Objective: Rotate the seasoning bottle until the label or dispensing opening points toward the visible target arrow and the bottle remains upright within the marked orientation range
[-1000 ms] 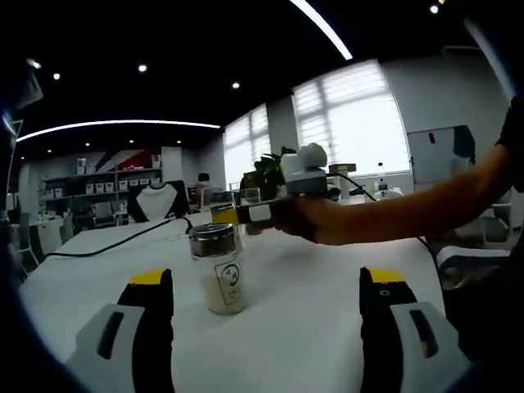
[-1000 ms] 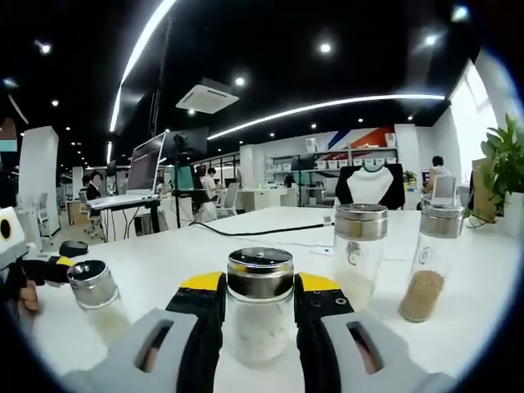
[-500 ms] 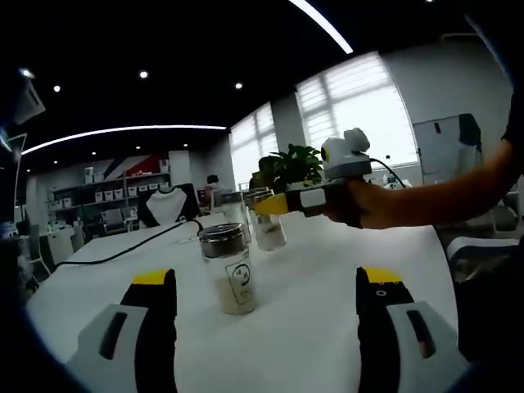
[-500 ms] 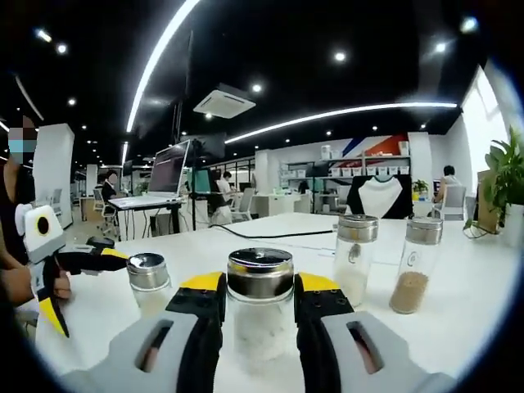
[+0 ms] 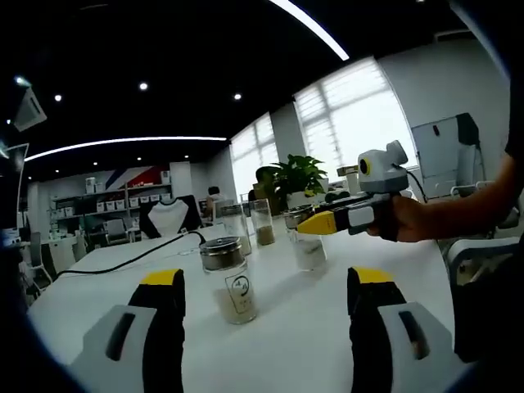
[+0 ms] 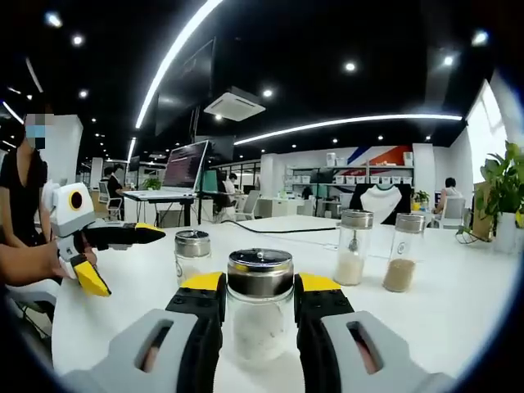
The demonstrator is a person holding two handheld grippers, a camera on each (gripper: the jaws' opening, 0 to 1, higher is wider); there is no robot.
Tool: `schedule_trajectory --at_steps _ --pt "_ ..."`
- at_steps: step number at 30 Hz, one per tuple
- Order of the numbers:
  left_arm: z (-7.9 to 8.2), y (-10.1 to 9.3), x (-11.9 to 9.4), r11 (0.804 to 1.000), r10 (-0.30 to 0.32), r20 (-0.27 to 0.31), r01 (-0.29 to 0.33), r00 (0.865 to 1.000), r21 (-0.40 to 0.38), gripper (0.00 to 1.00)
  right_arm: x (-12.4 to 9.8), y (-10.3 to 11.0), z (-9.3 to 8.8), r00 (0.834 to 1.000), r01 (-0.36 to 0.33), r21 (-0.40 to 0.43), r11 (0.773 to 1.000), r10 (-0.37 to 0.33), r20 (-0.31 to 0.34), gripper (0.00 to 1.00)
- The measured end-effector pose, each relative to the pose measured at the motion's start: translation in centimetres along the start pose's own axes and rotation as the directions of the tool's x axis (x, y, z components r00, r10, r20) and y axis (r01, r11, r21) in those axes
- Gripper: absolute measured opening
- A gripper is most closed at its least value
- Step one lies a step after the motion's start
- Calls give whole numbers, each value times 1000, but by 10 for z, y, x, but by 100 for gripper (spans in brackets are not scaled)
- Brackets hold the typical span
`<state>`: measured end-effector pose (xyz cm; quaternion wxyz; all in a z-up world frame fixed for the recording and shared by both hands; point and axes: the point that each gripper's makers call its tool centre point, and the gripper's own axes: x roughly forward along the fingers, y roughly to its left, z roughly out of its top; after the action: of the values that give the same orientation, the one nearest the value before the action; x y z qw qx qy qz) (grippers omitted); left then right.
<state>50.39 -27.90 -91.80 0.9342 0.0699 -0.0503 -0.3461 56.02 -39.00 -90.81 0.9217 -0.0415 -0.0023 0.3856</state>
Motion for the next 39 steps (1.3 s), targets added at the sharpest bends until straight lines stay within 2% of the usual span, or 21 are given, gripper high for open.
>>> schedule_trajectory --at_steps 2,5,7,10,13,15,19,22,23,26,28,31,34,37,39 --pt "-1 -2 1 1000 2 -7 -2 1000 29 85 -5 0 4 1000 7 36 999 -7 22 31" --pt "-4 -8 4 998 -3 -29 5 1000 65 86 -13 1 6 999 13 41 999 -14 37 31" --pt "-2 -10 3 997 -4 -22 5 1000 76 84 -16 1 4 999 22 43 999 -24 38 31" --pt "3 -15 5 997 -23 6 22 1000 67 80 -20 -1 4 998 30 44 999 -33 53 31" --pt "0 -21 12 998 -32 -11 32 999 61 78 -21 -1 3 997 23 69 997 -28 67 31" --pt "3 -31 17 997 -54 -1 54 999 46 76 -22 1 4 997 13 70 997 -19 79 31" --pt "6 -46 30 995 -75 14 74 997 67 72 -23 5 9 993 -18 85 996 8 119 31" --pt "1 -64 47 993 -118 -10 118 993 -22 71 -23 9 8 993 -31 90 995 20 115 30" --pt "-4 -68 55 991 -127 -38 125 991 -37 70 -23 10 8 993 -33 90 995 23 115 30" --pt "-13 -80 69 986 -163 -97 164 982 3 71 -24 14 9 992 -44 77 996 34 122 30" --pt "-14 -87 79 985 -170 -98 171 981 0 72 -24 16 10 991 -49 73 996 40 125 30" --pt "-14 -88 90 985 -173 -97 172 980 -19 68 -24 18 8 992 -43 59 997 36 117 31" --pt "-15 -80 101 991 -136 -95 134 986 -24 62 -24 17 7 994 -35 47 998 29 109 31" --pt "-16 -81 106 990 -141 -99 138 985 -39 57 -24 15 8 993 -26 47 999 20 116 31" --pt "-15 -80 107 992 -123 -95 122 988 -10 54 -25 14 9 992 -28 63 998 20 123 31"
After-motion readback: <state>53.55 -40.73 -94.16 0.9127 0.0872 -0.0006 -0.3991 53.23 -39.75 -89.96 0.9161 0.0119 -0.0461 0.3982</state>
